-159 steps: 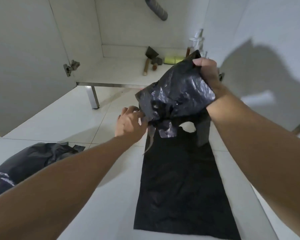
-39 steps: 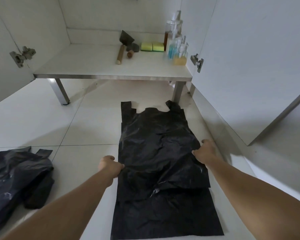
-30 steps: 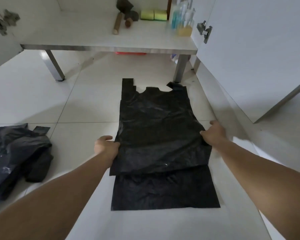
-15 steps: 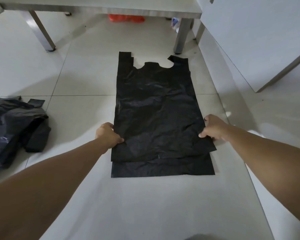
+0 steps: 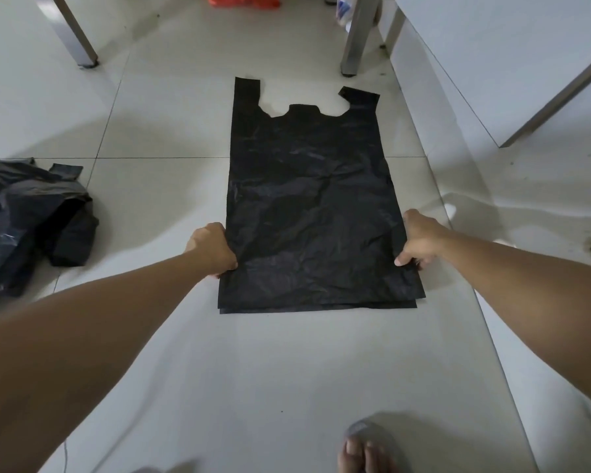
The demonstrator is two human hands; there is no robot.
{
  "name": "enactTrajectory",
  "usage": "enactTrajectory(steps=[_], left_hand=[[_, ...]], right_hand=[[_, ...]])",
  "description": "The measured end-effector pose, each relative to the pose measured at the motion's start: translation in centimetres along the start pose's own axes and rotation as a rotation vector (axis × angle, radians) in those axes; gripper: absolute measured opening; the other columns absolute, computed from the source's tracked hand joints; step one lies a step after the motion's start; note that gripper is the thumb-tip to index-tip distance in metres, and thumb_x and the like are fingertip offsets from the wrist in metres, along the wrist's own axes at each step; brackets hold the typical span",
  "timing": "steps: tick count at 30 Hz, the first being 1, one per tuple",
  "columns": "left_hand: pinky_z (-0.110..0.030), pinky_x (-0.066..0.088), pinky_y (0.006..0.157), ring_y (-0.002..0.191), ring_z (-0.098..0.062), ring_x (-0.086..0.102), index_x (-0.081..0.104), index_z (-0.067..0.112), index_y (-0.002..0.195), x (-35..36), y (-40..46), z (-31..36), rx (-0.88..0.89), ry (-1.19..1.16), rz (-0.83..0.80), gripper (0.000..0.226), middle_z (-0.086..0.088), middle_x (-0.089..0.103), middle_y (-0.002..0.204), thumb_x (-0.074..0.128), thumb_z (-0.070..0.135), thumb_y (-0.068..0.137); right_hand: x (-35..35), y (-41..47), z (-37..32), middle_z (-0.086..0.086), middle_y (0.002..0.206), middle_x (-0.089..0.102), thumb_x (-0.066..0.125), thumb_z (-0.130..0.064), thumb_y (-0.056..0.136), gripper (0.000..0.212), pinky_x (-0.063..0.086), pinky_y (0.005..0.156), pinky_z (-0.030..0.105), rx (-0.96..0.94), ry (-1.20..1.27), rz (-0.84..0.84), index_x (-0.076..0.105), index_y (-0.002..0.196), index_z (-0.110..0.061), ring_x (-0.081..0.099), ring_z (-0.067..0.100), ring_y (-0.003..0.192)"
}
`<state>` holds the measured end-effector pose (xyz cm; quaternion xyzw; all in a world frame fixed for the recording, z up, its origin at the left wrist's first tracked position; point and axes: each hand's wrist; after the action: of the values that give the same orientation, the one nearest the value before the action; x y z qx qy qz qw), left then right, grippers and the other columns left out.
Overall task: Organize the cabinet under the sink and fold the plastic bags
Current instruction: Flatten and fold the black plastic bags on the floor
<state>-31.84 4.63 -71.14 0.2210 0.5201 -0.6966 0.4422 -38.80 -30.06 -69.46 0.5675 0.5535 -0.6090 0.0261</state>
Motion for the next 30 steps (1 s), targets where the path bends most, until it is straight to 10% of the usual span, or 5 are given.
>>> enactTrajectory(steps=[9, 13, 17, 22, 30], left_hand=[[-0.029, 0.043, 0.054, 0.082, -0.024, 0.052, 0.042, 0.006, 0.12, 0.6, -0.7, 0.0, 0.042, 0.096, 0.049, 0.045, -0.01, 0.047, 0.096, 0.068, 0.01, 0.083], [-0.04, 0.049, 0.085, 0.112, -0.033, 0.048, 0.033, 0.011, 0.133, 1.2, -1.4, -0.2, 0.165, 0.289, 0.14, 0.067, -0.015, 0.043, 0.126, 0.071, 0.024, 0.079], [-0.051, 0.017, 0.118, 0.145, -0.034, 0.013, 0.011, 0.023, 0.151, 2.4, -1.5, -0.1, 0.448, 0.575, 0.1, 0.09, -0.009, 0.005, 0.159, 0.055, 0.063, 0.084], [-0.059, 0.003, 0.117, 0.147, -0.034, -0.012, -0.008, 0.029, 0.153, 3.2, -1.2, -0.2, 0.447, 0.723, -0.115, 0.112, -0.007, -0.02, 0.159, 0.057, 0.075, 0.074], [-0.053, 0.017, 0.118, 0.148, -0.034, -0.006, -0.01, 0.028, 0.152, 3.2, -1.1, -0.4, 0.443, 0.74, -0.128, 0.118, -0.007, -0.016, 0.16, 0.063, 0.072, 0.071]], right_hand=[[0.5, -0.2, -0.4, 0.019, 0.113, 0.051, 0.084, 0.006, 0.065, 0.101, 0.06, 0.058, 0.048, -0.064, -0.126, 0.018, 0.023, 0.142, -0.017, 0.066, 0.037, 0.076], [0.7, -0.5, -1.1, 0.017, 0.118, 0.051, 0.089, -0.012, 0.064, 0.101, 0.059, 0.077, 0.047, -0.036, -0.365, 0.002, 0.023, 0.14, -0.014, 0.063, 0.036, 0.094], [1.7, -0.4, -2.2, 0.016, 0.142, 0.031, 0.084, -0.04, 0.069, 0.101, 0.045, 0.1, 0.048, -0.146, -0.663, 0.127, 0.023, 0.146, -0.015, 0.039, 0.038, 0.129], [3.6, -0.2, -2.9, 0.003, 0.161, -0.018, 0.08, -0.059, 0.065, 0.132, 0.021, 0.116, 0.058, -0.334, -0.659, -0.059, -0.012, 0.154, -0.029, -0.006, 0.038, 0.148], [4.5, 0.0, -2.5, 0.001, 0.16, -0.022, 0.085, -0.056, 0.06, 0.139, 0.024, 0.115, 0.059, -0.33, -0.662, -0.073, -0.018, 0.152, -0.033, -0.01, 0.038, 0.148]])
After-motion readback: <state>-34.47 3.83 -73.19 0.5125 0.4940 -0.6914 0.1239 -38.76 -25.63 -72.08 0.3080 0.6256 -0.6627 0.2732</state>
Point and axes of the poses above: each hand's wrist, its own y-axis towards the middle knuckle, its own x-axis out of the palm, z = x × y
